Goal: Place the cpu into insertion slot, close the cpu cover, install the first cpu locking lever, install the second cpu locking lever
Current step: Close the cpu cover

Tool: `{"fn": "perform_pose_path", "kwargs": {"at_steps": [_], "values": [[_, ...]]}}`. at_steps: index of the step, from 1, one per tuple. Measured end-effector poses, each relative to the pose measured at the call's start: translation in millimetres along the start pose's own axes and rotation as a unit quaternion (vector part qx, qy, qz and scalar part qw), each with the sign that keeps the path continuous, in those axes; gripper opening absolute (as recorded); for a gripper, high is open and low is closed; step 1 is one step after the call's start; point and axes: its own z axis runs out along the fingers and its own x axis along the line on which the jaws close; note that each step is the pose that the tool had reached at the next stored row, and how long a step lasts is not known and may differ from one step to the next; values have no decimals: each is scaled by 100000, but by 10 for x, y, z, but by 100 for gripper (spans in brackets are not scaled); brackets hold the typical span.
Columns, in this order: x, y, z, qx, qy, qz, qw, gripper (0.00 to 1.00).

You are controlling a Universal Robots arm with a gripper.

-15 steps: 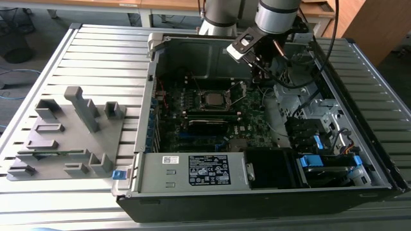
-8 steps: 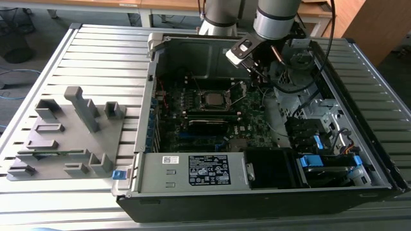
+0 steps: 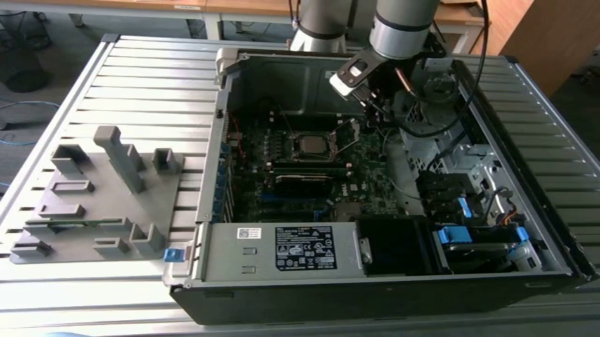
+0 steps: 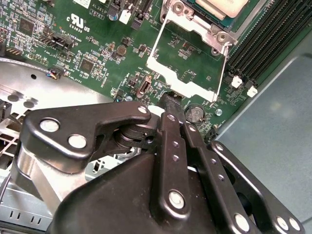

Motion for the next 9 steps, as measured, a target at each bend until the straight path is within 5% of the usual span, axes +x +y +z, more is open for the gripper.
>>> {"fn": "perform_pose_path", "kwargs": {"at_steps": [9], "values": [[0,-13,0,0,-1,15,100000,11]]}}
